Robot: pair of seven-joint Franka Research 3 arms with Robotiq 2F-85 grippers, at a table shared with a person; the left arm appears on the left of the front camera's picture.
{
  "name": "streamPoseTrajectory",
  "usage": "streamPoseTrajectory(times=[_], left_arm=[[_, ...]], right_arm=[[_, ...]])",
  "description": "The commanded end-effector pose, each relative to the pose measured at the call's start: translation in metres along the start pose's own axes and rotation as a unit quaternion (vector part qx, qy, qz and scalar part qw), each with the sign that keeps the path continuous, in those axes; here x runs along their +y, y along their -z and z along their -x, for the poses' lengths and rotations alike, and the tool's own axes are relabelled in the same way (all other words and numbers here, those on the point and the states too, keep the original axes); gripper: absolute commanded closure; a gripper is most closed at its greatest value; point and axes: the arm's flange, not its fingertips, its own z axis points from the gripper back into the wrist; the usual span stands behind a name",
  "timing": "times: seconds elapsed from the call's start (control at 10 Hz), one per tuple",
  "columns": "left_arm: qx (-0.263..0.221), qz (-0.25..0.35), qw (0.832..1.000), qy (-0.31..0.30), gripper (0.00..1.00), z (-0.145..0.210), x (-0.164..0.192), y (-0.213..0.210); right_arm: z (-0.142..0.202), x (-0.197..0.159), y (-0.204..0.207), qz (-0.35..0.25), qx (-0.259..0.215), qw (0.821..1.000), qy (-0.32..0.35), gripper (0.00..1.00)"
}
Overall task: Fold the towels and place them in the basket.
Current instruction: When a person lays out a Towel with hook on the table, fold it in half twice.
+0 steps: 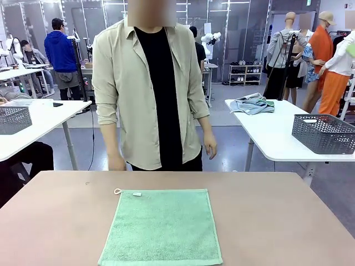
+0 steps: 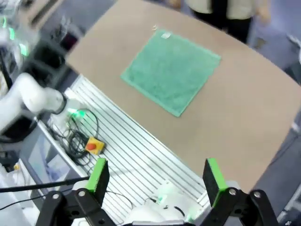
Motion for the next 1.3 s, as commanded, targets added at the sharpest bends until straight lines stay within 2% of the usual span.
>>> streamPoseTrajectory(times=[0.0,0.2,0.5,1.2], left_arm=[[-0.004,0.006,0.995,0.103,0.0,0.009,-0.022,0.028],[0.01,0.032,0.983,0.183,0.0,0.021,-0.046,0.049],[0.034,0.032,0.963,0.264,0.0,0.044,-0.062,0.068],[0.044,0.044,0.964,0.26,0.0,0.044,-0.065,0.069]], right_arm=[[0.002,0.006,0.02,-0.002,-0.005,0.995,-0.104,0.0],[0.004,0.023,0.036,-0.018,0.026,0.981,-0.193,0.0],[0.013,0.031,0.052,-0.015,0.063,0.966,-0.25,0.0],[0.01,0.036,0.055,-0.025,0.073,0.967,-0.244,0.0]])
